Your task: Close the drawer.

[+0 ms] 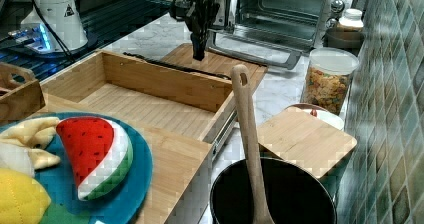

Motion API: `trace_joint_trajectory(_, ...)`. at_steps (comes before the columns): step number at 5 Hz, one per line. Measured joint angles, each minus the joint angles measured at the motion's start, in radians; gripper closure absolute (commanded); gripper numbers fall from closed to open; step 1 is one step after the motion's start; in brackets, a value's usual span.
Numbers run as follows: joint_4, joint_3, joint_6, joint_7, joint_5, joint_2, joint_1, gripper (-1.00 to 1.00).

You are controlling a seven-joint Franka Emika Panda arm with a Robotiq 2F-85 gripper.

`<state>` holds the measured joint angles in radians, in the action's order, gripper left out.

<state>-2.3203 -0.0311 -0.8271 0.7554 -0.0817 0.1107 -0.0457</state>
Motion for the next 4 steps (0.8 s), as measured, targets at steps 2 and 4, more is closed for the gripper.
trace_joint_trajectory(2,-0.063,-0.002,-0.053,0.000,-0.070,0.022,0.002,1.00)
trace_joint_trajectory(4,-0.072,-0.004,-0.143,0.021,-0.155,0.031,-0.025,1.00)
